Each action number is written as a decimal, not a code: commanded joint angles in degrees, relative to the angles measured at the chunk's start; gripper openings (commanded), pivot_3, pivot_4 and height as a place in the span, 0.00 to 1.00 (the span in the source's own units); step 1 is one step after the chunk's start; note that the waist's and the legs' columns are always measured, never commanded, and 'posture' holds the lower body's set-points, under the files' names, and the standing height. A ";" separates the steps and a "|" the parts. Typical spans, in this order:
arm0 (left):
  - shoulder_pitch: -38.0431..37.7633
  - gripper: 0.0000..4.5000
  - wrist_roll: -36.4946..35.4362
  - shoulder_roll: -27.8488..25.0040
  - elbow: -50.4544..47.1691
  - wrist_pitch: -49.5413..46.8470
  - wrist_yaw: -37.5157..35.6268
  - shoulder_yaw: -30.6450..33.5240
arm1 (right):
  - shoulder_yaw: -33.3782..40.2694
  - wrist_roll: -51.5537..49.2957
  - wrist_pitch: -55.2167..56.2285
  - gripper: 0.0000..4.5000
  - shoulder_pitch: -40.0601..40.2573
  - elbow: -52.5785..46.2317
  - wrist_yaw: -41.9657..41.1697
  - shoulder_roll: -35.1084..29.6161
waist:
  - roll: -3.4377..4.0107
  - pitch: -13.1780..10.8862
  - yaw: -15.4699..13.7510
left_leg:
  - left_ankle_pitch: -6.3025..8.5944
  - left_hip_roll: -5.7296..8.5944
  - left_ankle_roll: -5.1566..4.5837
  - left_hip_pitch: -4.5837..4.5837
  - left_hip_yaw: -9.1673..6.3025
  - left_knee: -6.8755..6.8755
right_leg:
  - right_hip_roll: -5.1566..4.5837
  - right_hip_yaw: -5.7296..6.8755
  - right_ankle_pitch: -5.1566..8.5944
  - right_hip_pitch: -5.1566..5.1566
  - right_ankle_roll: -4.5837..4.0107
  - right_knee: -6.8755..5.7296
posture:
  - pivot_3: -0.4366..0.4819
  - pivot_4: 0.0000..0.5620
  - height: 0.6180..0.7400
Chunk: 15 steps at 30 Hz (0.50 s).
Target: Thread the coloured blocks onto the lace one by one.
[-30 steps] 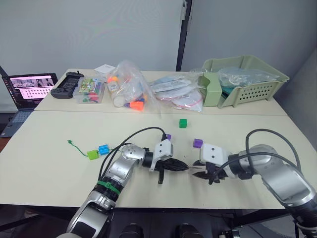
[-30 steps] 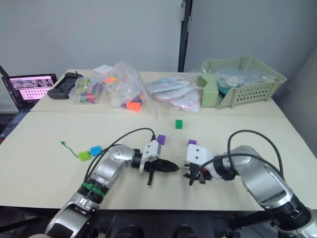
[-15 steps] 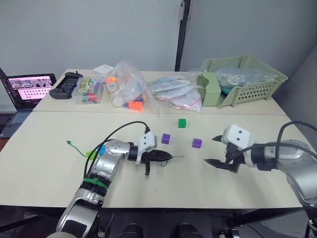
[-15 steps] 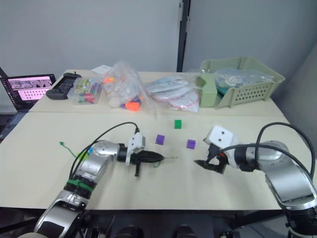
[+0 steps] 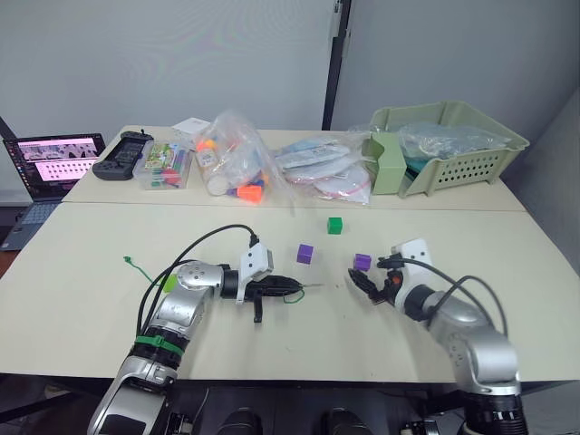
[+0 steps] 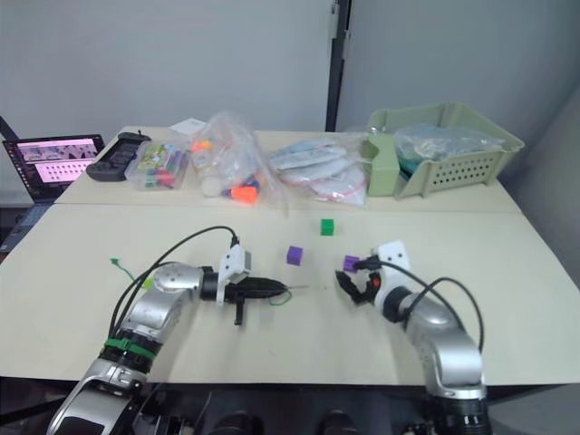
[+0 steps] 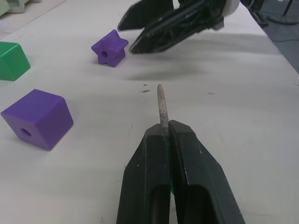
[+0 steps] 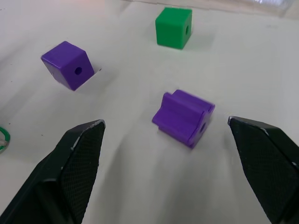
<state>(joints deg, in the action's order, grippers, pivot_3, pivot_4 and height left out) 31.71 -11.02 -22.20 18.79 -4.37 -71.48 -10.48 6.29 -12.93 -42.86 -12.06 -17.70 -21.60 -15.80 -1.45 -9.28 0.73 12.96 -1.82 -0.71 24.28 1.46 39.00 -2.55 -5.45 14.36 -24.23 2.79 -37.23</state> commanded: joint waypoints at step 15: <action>1.78 0.00 -0.65 -1.62 -2.77 -1.38 -0.91 -0.61 | -1.82 2.28 9.44 0.99 -4.60 9.20 8.81 5.80 | 0.01 0.00 0.29 | 0.00 -0.02 0.00 -0.02 -0.01 -0.03 | 0.03 0.01 0.00 0.00 0.00 0.00 | 0.48 0.27 0.95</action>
<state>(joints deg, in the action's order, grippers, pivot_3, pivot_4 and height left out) 32.94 -11.04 -23.29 18.22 -5.70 -72.39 -11.26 4.45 -11.17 -35.27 -15.82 -8.00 -13.52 -10.14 -1.45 -9.28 1.02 12.97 -1.84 -0.71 24.26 1.44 38.97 -2.52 -5.43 14.36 -24.23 2.79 -37.23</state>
